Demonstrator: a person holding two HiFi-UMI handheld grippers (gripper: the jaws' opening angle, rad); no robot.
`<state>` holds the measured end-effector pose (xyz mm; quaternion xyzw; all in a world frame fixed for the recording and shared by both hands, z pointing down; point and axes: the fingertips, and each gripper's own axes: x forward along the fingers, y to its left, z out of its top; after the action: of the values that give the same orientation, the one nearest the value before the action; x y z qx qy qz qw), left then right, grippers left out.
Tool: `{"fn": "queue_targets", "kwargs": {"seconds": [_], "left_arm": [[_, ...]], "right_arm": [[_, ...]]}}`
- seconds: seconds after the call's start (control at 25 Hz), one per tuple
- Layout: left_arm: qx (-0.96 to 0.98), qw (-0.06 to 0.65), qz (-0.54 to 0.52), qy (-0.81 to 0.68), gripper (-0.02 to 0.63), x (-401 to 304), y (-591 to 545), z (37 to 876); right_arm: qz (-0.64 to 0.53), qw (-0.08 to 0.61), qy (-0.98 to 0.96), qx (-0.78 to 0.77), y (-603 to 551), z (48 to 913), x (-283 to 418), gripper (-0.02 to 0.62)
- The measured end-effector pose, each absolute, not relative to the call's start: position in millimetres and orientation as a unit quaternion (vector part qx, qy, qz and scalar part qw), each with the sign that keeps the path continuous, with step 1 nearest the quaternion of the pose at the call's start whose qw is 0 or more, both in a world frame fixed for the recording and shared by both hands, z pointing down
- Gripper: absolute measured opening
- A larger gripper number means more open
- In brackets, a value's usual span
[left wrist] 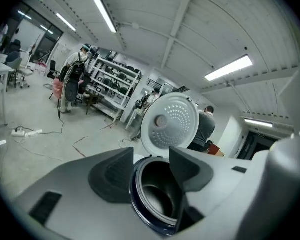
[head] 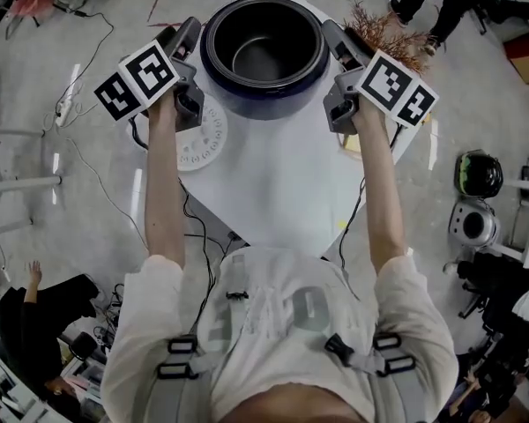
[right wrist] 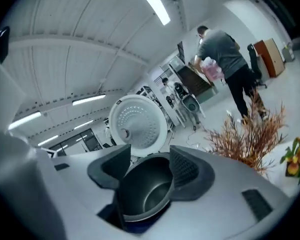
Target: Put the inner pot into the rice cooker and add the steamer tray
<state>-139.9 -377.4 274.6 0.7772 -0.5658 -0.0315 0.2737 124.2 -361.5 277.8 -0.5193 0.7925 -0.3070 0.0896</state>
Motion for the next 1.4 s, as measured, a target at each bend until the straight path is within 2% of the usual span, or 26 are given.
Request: {"fn": "queue_targets", "kwargs": {"seconds": [0.16, 0.36, 0.84, 0.96, 1.2, 1.4], "left_arm": [[0.786, 0.196, -0.054, -0.584, 0.224, -144.5, -349.4, 223.2], [0.782, 0.088, -0.095, -0.609, 0.224, -150.9, -287.9, 168.4], [0.726, -0.063, -0.108, -0.676, 0.224, -162.0, -126.2, 143.8], [0.711, -0.083, -0.103, -0.691, 0.224, -161.6, -89.7, 153.2], [0.683, -0.064, -0.113, -0.719, 0.224, -160.4, -49.9, 188.0], [0.673, -0.075, -0.093, -0.729, 0.224, -161.7, -39.6, 195.3]], "right_arm": [[-0.208, 0.078, 0.817, -0.532, -336.8, 232.0, 121.7, 0.268], [-0.109, 0.085, 0.837, -0.53, -288.5, 189.2, 111.1, 0.273], [0.008, 0.096, 0.862, -0.498, -161.6, 172.5, 76.1, 0.259], [0.018, 0.086, 0.866, -0.492, -131.0, 184.9, 63.0, 0.259], [-0.013, 0.08, 0.88, -0.467, -97.3, 221.1, 54.1, 0.259], [-0.024, 0.067, 0.886, -0.459, -89.1, 236.8, 47.0, 0.259]]}}
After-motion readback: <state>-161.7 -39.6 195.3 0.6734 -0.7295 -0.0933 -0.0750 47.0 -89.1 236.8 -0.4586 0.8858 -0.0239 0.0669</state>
